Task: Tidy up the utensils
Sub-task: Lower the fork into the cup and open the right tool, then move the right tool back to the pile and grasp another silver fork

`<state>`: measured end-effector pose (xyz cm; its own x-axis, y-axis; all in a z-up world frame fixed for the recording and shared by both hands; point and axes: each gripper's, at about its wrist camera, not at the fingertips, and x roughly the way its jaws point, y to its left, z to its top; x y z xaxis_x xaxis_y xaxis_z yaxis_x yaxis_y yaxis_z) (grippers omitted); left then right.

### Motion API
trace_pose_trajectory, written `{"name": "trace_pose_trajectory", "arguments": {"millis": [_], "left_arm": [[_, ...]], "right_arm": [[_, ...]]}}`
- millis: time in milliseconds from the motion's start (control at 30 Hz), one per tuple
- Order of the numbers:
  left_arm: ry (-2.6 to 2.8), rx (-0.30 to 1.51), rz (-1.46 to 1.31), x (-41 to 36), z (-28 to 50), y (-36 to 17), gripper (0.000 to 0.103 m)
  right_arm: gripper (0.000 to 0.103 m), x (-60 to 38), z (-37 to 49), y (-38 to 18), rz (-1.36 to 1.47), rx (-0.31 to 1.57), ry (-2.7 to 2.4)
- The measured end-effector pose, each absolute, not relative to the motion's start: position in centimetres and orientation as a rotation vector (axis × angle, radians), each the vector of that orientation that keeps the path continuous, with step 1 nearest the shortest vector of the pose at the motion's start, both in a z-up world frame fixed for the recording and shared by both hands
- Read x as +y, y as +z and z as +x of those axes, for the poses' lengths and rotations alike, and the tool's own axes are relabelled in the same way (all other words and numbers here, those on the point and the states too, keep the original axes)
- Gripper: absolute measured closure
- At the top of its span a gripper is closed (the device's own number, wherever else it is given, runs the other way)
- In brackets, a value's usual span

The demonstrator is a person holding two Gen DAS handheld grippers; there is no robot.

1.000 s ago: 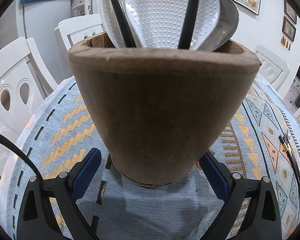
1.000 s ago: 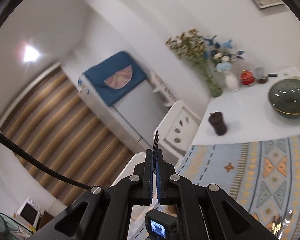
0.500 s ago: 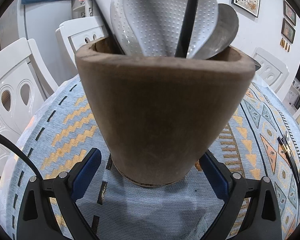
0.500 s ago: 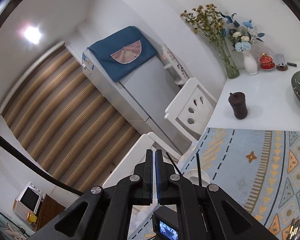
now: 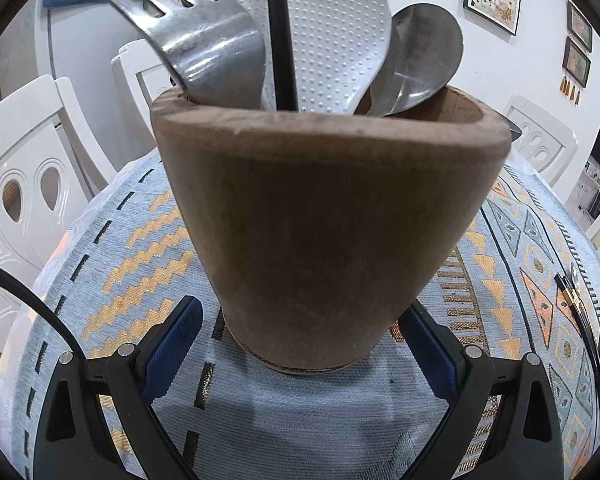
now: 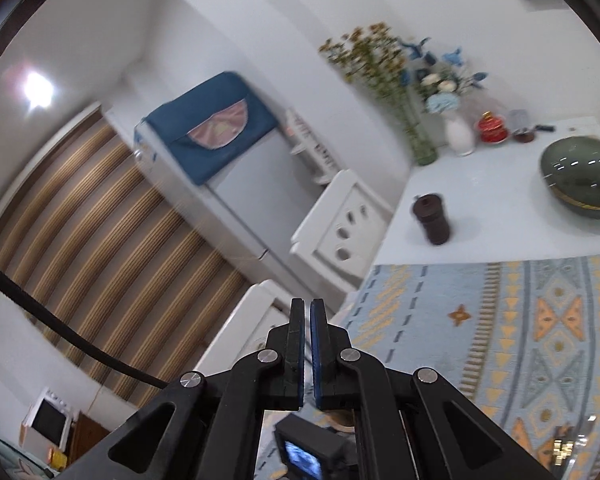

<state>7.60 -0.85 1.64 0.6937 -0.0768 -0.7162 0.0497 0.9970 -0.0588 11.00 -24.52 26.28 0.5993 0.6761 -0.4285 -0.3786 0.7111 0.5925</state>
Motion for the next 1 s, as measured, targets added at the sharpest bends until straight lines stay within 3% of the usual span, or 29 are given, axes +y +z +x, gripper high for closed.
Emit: {"name": "trace_pose_trajectory", "arguments": {"millis": [133, 267, 400, 633, 900, 933, 1000], "left_arm": [[-0.071, 0.802, -0.036, -0.9, 7.6, 1.6, 0.004], [-0.070, 0.805, -0.034, -0.7, 7.6, 1.6, 0.004], [-0.070, 0.812, -0.032, -0.7, 7.7, 1.4, 0.004], [-0.070, 0.813, -0.031, -0.8, 7.8, 1.4, 0.004], [-0.069, 0.812, -0.030, -0.8, 7.9, 1.2, 0.004], [-0.069, 0.812, -0.030, -0.7, 7.9, 1.2, 0.004], [-0.069, 0.812, -0.030, -0.7, 7.9, 1.2, 0.004]], "right_arm": [[0.093, -27.7, 9.7, 27.2, 0.406, 0.681, 0.527], [0.063, -31.3, 8.1, 27.1, 0.371, 0.680, 0.401], [0.055, -34.9, 6.8, 25.8, 0.372, 0.715, 0.288], [0.054, -39.4, 5.5, 19.9, 0.410, 0.910, 0.118], [0.054, -40.7, 3.8, 9.9, 0.292, 1.277, -0.060], [0.056, -40.9, 3.4, 8.4, 0.296, 1.325, -0.071], [0.069, -40.9, 3.0, 6.7, 0.309, 1.365, -0.076]]}}
